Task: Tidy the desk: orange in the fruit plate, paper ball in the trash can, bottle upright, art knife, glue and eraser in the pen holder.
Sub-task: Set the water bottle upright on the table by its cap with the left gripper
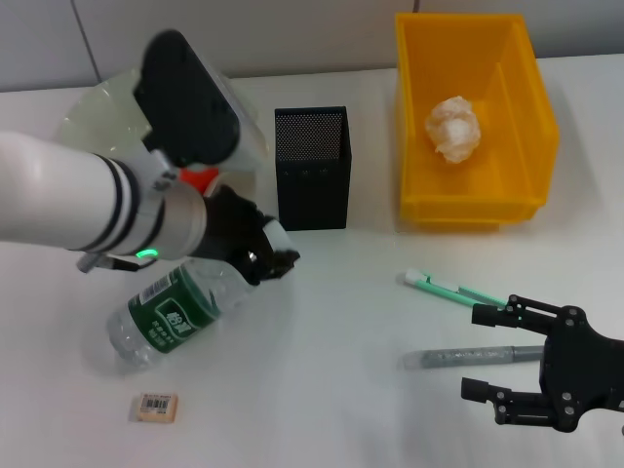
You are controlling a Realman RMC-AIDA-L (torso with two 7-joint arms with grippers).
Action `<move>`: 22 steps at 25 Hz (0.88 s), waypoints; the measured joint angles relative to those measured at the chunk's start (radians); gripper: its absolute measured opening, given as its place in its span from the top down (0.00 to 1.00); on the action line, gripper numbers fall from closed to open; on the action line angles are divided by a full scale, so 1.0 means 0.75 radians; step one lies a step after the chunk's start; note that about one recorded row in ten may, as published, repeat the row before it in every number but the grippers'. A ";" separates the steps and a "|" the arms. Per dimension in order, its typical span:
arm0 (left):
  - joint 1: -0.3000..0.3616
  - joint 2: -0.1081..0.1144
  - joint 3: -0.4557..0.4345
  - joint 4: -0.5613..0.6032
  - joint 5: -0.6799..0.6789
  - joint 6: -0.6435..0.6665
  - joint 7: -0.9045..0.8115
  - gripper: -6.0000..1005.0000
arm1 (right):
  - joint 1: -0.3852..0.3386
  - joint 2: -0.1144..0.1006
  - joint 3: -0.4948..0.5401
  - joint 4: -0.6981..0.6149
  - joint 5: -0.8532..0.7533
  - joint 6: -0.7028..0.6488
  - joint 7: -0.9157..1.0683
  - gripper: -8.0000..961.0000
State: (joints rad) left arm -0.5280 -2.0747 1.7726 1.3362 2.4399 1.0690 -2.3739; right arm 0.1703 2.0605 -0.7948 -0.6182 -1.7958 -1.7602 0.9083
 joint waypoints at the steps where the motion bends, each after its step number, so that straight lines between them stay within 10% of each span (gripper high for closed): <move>1: 0.031 0.002 -0.017 0.068 -0.003 0.018 0.001 0.55 | 0.000 -0.001 0.000 0.000 0.001 -0.002 0.004 0.16; 8: 0.209 0.006 -0.104 0.316 -0.013 0.030 0.017 0.55 | 0.000 -0.002 0.011 -0.001 0.002 -0.005 0.004 0.16; 22: 0.376 0.006 -0.254 0.320 -0.448 0.006 0.389 0.55 | 0.019 0.001 0.023 -0.005 -0.005 -0.010 0.029 0.16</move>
State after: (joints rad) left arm -0.2460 -2.0699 1.5822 1.5763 2.1039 1.0736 -2.0823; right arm 0.1842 2.0615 -0.7777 -0.6216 -1.7997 -1.7679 0.9302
